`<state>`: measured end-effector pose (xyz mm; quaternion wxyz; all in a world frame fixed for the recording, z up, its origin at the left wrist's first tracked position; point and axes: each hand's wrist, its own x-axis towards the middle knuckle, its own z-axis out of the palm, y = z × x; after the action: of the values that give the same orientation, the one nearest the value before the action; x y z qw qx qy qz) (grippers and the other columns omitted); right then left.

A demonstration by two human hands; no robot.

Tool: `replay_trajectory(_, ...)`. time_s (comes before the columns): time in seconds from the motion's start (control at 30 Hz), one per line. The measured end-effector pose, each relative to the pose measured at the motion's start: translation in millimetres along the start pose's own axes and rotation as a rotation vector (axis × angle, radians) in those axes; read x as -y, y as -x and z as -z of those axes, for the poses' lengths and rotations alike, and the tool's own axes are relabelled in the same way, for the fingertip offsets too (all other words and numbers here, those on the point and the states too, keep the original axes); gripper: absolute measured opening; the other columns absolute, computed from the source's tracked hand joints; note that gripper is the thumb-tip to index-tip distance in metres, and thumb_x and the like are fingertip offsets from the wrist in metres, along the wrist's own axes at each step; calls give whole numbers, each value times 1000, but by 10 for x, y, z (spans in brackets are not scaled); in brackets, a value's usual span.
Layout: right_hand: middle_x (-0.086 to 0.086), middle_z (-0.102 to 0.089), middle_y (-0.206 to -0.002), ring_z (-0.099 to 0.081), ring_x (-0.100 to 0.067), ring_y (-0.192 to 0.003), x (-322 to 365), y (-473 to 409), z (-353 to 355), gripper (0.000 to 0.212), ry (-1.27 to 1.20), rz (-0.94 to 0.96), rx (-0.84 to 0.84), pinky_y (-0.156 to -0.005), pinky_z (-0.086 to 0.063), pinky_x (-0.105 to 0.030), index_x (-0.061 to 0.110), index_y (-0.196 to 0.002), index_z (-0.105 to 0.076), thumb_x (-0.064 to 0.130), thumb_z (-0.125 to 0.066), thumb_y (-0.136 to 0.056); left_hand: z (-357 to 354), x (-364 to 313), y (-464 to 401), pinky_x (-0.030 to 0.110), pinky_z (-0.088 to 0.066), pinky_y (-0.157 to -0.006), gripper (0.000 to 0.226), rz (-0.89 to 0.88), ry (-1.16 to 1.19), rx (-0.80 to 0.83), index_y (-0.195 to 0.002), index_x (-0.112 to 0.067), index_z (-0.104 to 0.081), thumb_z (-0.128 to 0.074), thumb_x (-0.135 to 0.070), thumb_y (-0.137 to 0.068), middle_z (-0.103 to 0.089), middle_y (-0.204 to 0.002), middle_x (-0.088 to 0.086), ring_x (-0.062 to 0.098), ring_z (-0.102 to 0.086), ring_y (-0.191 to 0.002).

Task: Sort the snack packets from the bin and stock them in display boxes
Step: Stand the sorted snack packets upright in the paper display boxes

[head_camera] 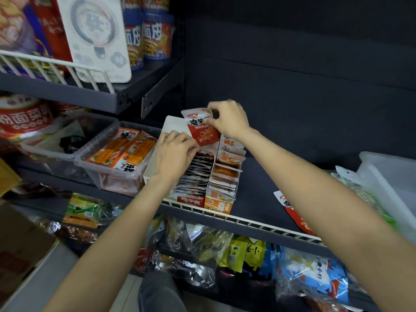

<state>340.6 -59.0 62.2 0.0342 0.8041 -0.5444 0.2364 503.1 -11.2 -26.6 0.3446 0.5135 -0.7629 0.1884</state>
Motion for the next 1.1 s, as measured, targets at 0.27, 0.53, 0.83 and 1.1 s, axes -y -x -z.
replay_trajectory(0.27, -3, -66, -108, -42, -29, -119, -132, -28, -140, 20, 346, -60, 172, -98, -31, -43, 22, -97, -71, 35, -61, -86, 101, 8, -29, 33, -28, -79, 5, 3, -25, 158, -81, -25, -73, -69, -25, -83, -71, -87, -2, 24, -58, -85)
replay_trajectory(0.53, -8, -66, -105, -41, -27, -121, -55, -204, -249, 26, 366, -107, 195, -106, -26, -41, 17, -99, -70, 7, -50, -86, 158, -26, 9, 36, -30, -79, 10, 25, -46, 196, -88, -27, -75, -65, -25, -86, -71, -91, -4, 23, -58, -88)
replay_trajectory(0.83, -1, -63, -123, -46, -24, -125, -279, 33, 85, 39, -75, -195, 190, -103, -34, -39, 22, -117, -65, 47, -60, -88, 317, -261, -44, 39, -37, -90, 27, 113, 64, 218, -115, -20, -66, -56, -22, -90, -68, -110, 3, 26, -56, -107)
replay_trajectory(1.1, 5, -71, -93, -65, -10, -92, -988, 1359, 446, 16, -512, -401, -75, -91, -50, -27, 22, -98, -72, 16, -64, -85, 360, -753, 10, 37, -42, -89, 28, 61, 228, 221, -117, -23, -64, -54, -31, -92, -68, -111, 0, 24, -57, -107)
